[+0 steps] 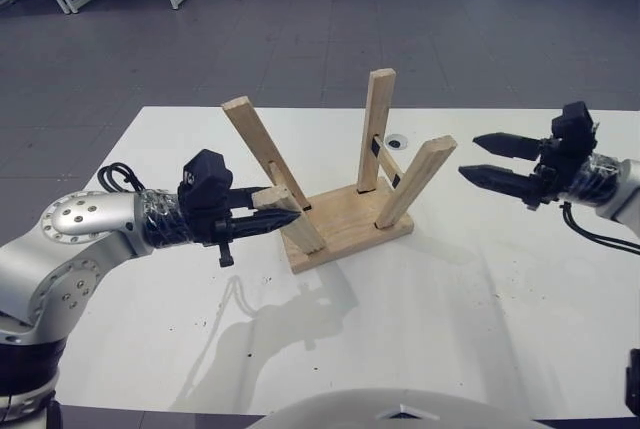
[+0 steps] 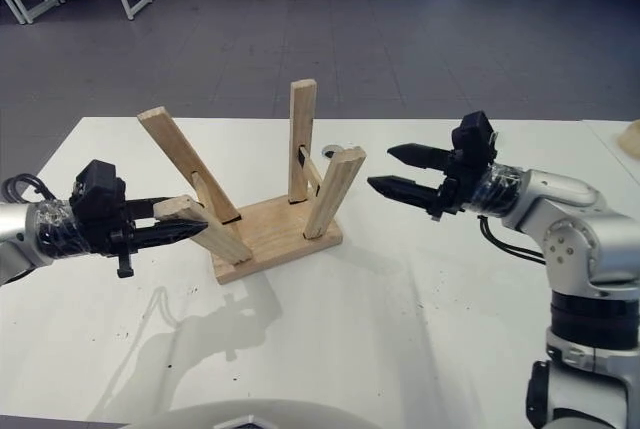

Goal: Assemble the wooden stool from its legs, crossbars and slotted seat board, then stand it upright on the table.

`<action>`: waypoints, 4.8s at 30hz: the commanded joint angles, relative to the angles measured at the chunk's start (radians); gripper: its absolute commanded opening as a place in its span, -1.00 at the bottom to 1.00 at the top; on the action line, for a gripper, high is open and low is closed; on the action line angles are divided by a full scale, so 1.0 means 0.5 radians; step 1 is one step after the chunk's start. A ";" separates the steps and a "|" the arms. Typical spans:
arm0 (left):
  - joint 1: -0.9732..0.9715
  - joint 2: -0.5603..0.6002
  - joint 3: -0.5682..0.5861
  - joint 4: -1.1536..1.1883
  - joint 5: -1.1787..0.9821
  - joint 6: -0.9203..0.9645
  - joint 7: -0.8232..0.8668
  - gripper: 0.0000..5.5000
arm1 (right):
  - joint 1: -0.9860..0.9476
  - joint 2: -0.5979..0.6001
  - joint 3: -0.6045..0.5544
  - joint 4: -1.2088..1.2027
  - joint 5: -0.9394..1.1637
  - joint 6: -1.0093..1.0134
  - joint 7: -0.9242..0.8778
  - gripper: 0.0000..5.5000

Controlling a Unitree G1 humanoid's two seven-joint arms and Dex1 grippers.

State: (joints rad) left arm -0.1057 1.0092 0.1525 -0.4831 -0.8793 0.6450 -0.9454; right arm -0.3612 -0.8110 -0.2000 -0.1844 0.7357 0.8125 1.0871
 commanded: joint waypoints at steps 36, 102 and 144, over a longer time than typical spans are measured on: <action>-0.138 -0.253 0.274 0.305 -0.954 0.695 0.104 -0.53 | -0.190 0.017 0.033 -0.360 1.060 1.431 -0.443 -0.42; 0.436 -0.301 -0.163 0.202 0.589 -0.085 -0.203 -0.28 | 0.309 -0.085 0.759 -0.212 -0.248 -0.022 0.195 -0.18; -0.953 -0.144 -0.115 1.720 -2.182 1.510 1.269 0.48 | -1.723 -0.376 2.793 2.276 2.470 1.604 0.153 0.64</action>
State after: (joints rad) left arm -0.5651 0.9092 0.0697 0.3833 -1.9712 1.3812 -0.3039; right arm -1.2423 -0.9829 1.2178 0.9457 1.9675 1.6137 1.1957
